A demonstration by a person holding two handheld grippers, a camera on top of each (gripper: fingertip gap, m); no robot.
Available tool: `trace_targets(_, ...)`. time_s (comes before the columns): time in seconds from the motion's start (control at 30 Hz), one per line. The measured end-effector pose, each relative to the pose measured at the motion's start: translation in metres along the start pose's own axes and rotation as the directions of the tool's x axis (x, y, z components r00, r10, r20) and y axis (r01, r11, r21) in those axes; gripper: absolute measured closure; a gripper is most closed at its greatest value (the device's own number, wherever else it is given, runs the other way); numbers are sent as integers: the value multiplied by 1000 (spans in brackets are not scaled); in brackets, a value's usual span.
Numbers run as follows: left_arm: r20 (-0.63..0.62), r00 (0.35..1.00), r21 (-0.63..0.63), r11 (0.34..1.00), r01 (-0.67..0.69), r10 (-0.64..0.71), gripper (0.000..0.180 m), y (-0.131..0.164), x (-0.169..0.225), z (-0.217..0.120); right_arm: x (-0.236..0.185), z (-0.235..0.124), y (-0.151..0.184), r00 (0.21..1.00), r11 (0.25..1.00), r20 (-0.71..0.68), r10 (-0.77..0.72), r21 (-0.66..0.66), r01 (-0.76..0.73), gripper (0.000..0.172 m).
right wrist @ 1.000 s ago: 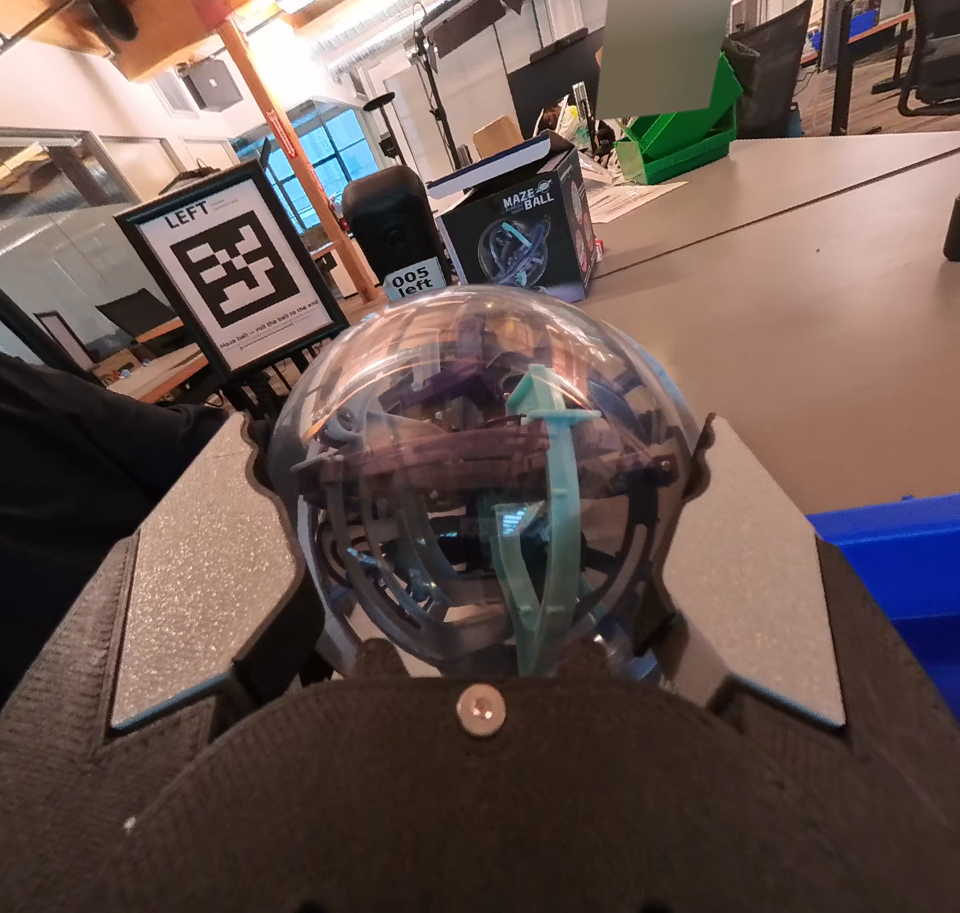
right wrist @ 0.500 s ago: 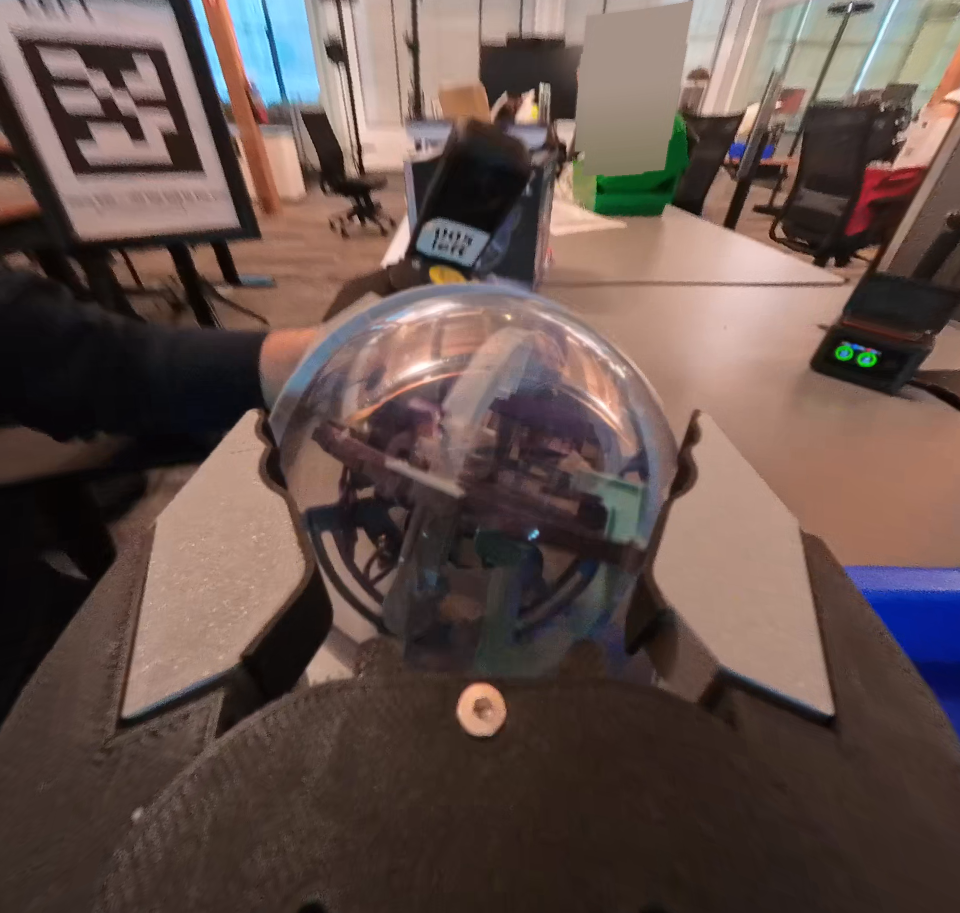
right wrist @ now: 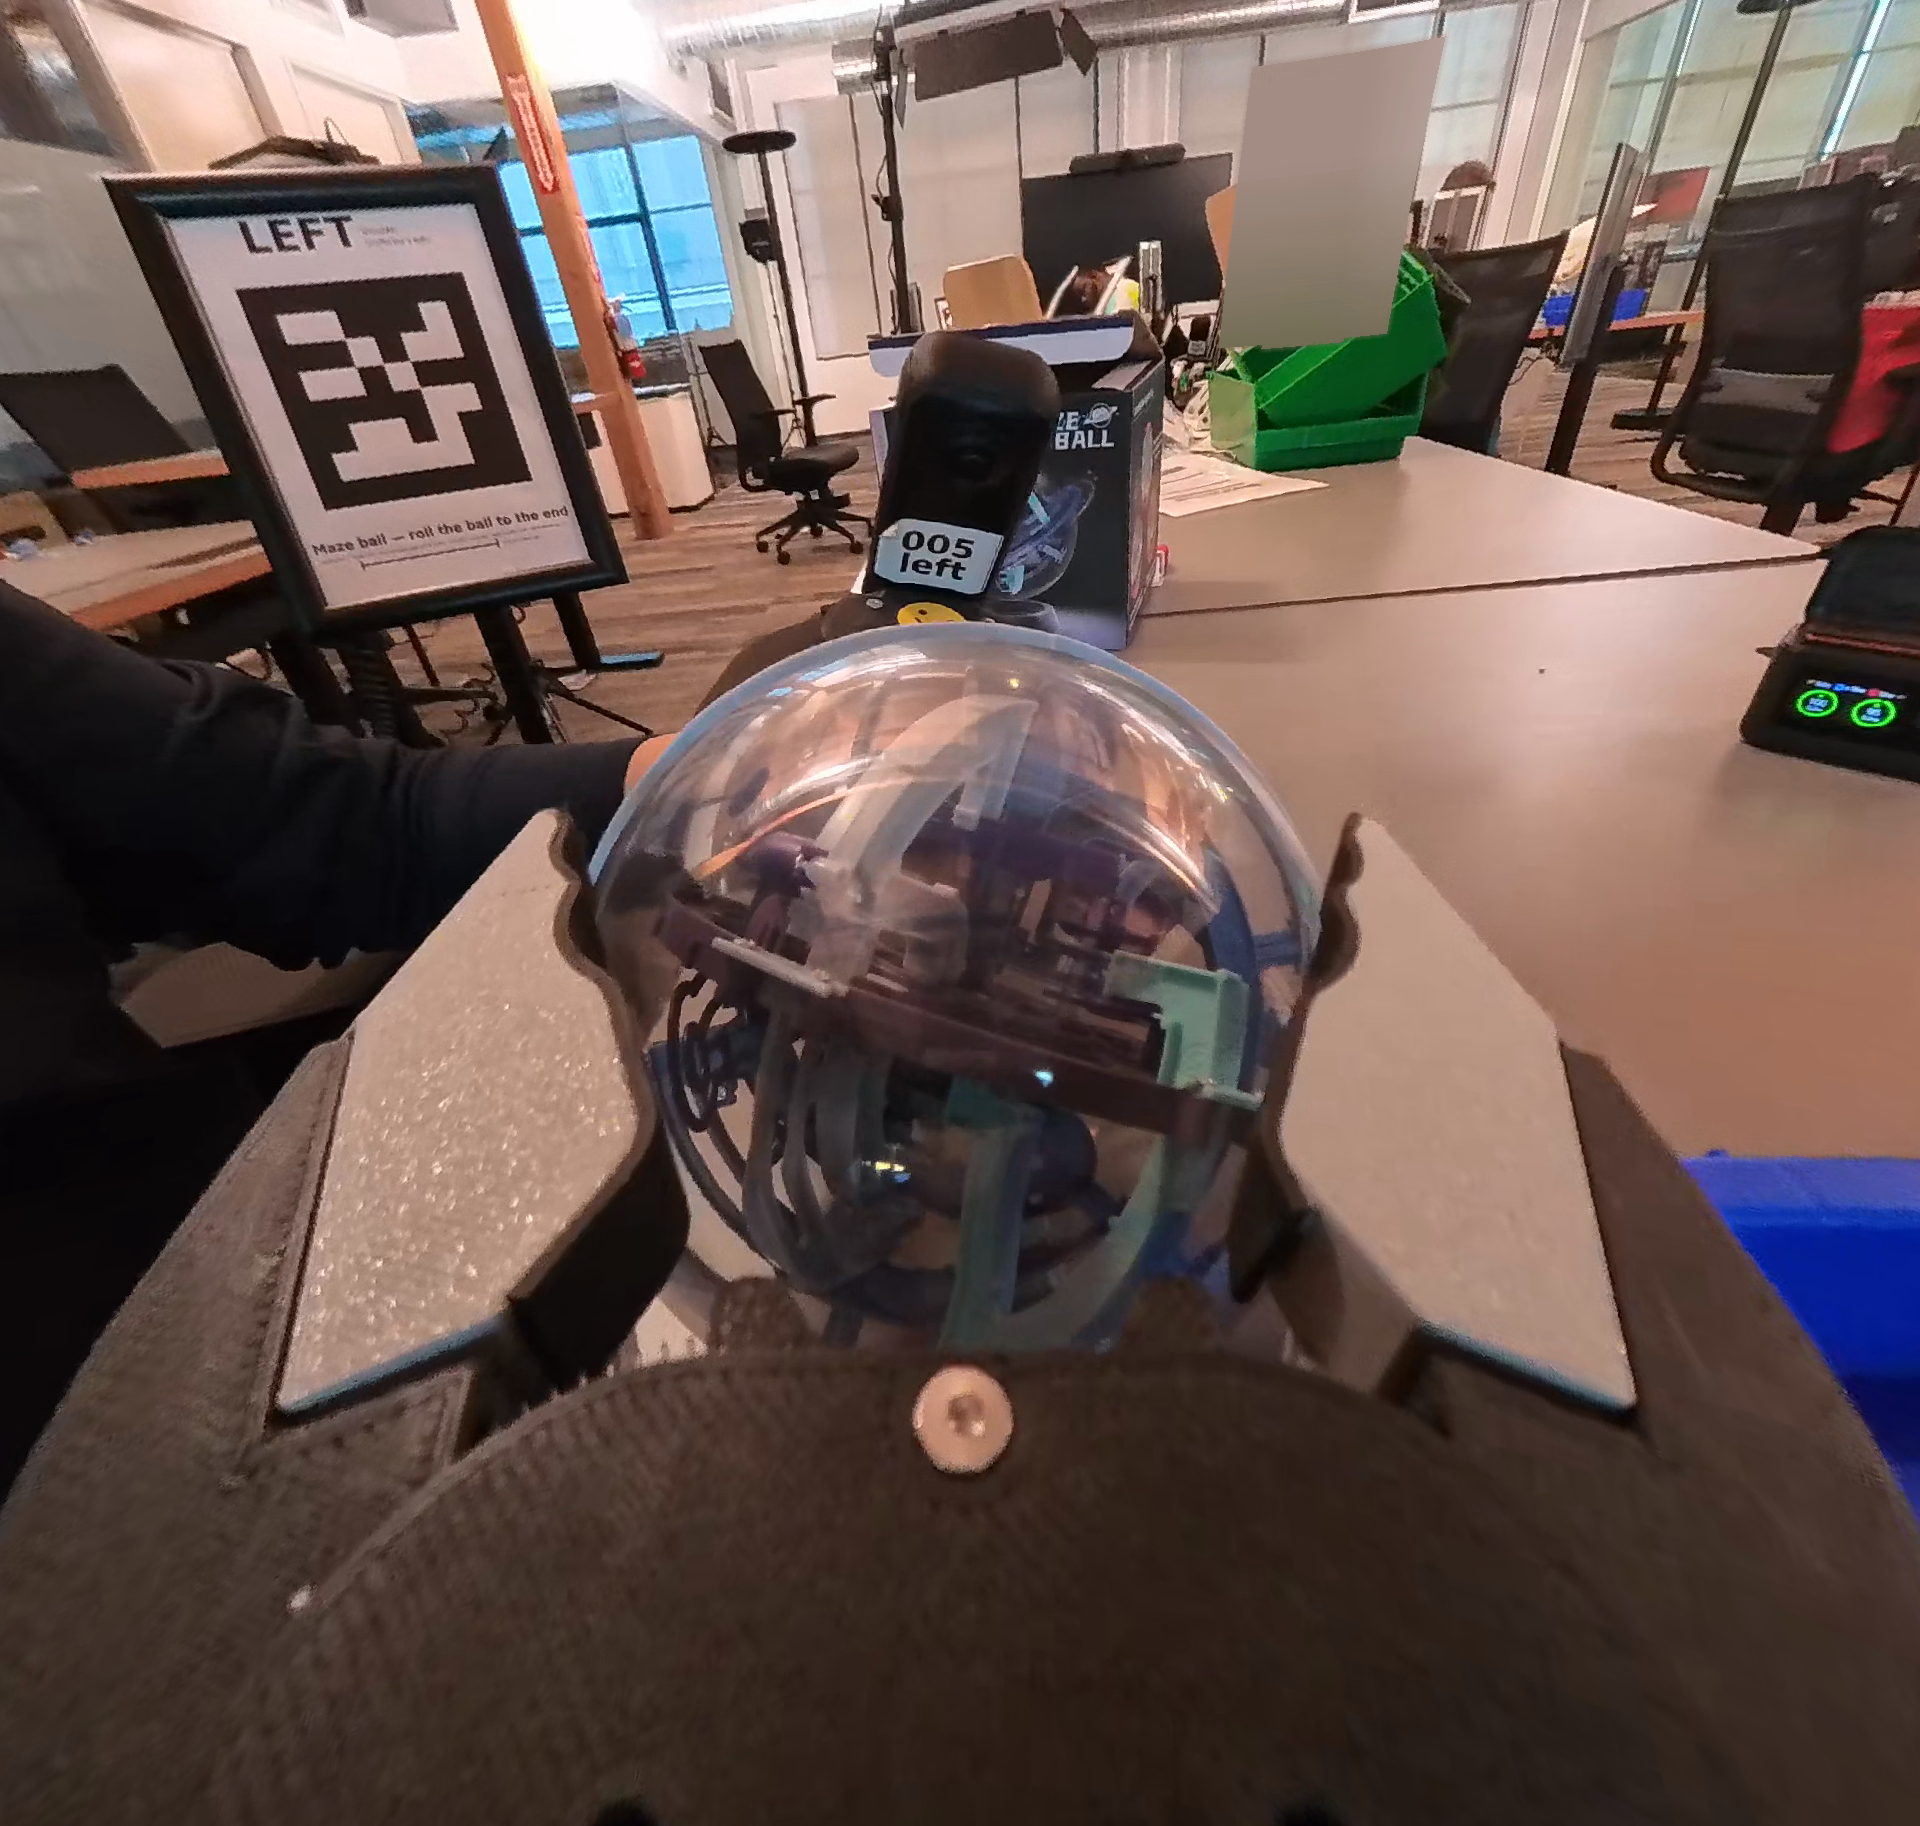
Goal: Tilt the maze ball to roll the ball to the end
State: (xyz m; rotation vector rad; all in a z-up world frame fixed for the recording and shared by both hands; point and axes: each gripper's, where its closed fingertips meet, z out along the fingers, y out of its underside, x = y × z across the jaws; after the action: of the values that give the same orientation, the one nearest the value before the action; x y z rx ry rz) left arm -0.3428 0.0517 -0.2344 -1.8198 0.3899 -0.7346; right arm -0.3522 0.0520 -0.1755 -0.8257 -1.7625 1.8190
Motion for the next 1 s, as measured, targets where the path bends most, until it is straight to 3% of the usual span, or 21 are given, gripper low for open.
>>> trace_targets(0.3, 4, 999, -6, 999, -35, 35, 22, 1, 2, 0, 2, 0, 10, 996, 996, 31, 83, -23, -83, 34)
trace_targets(0.47, 6, 997, -38, 996, -81, 81, 23, 5, 6, 1, 2, -9, 3, 986, 987, 55, 160, -6, -159, 50)
trace_targets(0.57, 8, 994, -78, 991, -105, 106, 24, 12, 8, 0, -1, -5, 7, 978, 981, 70, 194, -32, -193, 37)
trace_targets(0.7, 14, 979, -141, 969, -200, 204, 24, 22, 14, 2, -17, 12, 17, 996, 971, 54, 76, -230, -61, 18)
trace_targets(0.8, 70, 967, -251, 943, -219, 243, 25, 39, 10, 1, -20, 9, 14, 1000, 955, 25, 16, -297, -8, 34)
trace_targets(0.87, 88, 965, -313, 927, -208, 247, 36, 50, 9, -2, -24, 3, 3, 998, 954, 26, 65, -295, -54, 43)
trace_targets(1.0, 112, 966, -320, 929, -187, 233, 41, 54, 8, -11, -33, -28, -21, 1000, 939, 1, 31, -341, -29, 52)
